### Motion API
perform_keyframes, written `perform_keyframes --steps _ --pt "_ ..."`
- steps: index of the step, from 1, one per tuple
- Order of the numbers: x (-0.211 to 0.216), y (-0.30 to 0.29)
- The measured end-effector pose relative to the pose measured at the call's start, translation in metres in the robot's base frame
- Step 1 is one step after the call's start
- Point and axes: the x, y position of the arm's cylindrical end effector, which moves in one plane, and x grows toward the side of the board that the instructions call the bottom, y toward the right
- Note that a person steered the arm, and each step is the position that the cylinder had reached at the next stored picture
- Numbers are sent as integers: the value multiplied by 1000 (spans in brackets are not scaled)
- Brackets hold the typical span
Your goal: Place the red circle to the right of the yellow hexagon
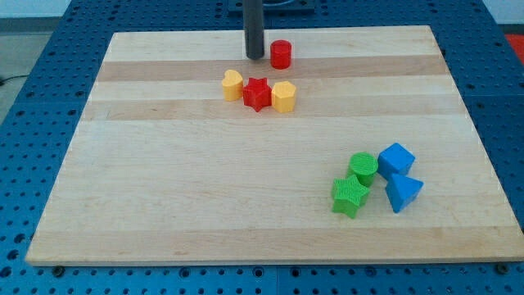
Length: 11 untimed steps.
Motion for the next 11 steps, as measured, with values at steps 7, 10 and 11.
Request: perform_keyframes --steps 7,10,11 --pt "93 64" --pt "115 173" --pt "116 230"
